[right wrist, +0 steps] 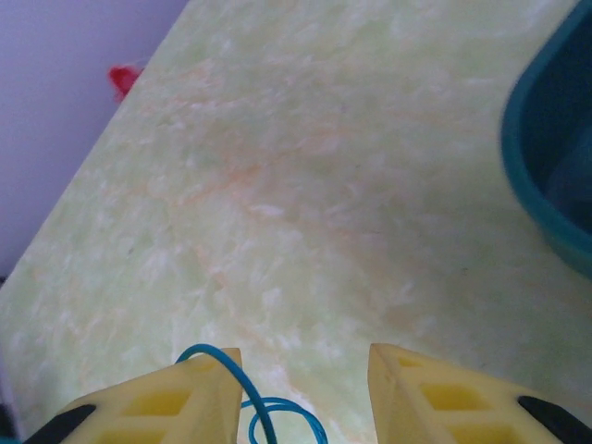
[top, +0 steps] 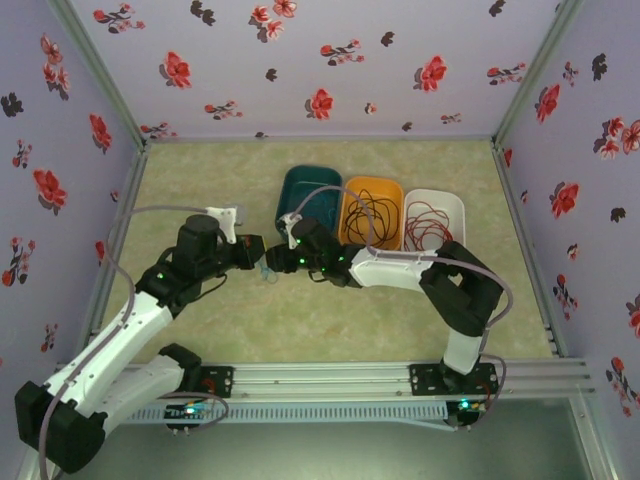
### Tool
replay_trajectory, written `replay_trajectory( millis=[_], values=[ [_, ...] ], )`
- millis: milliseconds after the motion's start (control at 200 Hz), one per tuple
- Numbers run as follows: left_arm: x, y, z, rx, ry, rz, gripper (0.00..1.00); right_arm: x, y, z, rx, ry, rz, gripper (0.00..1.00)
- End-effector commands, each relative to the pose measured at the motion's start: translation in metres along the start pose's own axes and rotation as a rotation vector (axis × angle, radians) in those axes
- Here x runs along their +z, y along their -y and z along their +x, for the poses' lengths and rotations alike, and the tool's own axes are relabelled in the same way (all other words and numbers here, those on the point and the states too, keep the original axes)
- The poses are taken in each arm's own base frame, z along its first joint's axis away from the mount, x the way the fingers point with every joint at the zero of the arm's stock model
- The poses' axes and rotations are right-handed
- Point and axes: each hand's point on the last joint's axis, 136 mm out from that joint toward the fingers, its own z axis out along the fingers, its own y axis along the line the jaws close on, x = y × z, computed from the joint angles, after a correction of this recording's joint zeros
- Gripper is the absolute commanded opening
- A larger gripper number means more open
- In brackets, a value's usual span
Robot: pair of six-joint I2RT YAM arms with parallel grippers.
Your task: Untangle the cables
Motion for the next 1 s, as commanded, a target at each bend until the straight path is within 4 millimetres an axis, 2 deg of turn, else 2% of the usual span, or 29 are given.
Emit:
replay_trajectory(
  millis=[0, 180, 275, 390, 465, 590, 765, 890, 995],
  values=[
    [-0.027, 0.034, -0.027, 0.088, 0.084, 0.113, 0.0, -0.005, 0.031, -0.01, 0.038, 0.036, 0.17, 0.4],
    [-0.07, 0.063, -0.049, 0.186, 0.183, 0.186, 0.0, -0.014, 0.071, -0.002, 0.128, 0.006, 0.322, 0.38],
    [-0.095, 0.077, -0.059, 0.234, 0.242, 0.222, 0.0, -0.017, 0.083, 0.006, 0.167, -0.017, 0.361, 0.38],
    [-0.118, 0.088, -0.07, 0.287, 0.299, 0.228, 0.0, -0.022, 0.088, 0.01, 0.194, -0.016, 0.372, 0.38],
    [-0.126, 0.09, -0.077, 0.307, 0.33, 0.219, 0.0, -0.025, 0.087, 0.012, 0.204, -0.017, 0.356, 0.39],
    [-0.128, 0.091, -0.086, 0.326, 0.353, 0.197, 0.0, -0.036, 0.081, 0.005, 0.188, 0.01, 0.33, 0.41],
    [-0.129, 0.094, -0.103, 0.351, 0.394, 0.165, 0.0, -0.053, 0.086, 0.003, 0.163, 0.02, 0.374, 0.39],
    [-0.146, 0.097, -0.126, 0.394, 0.461, 0.101, 0.0, -0.063, 0.092, 0.009, 0.164, 0.018, 0.393, 0.35],
    [-0.166, 0.105, -0.149, 0.428, 0.541, 0.069, 0.0, -0.07, 0.099, 0.013, 0.181, 0.018, 0.409, 0.35]
  ],
)
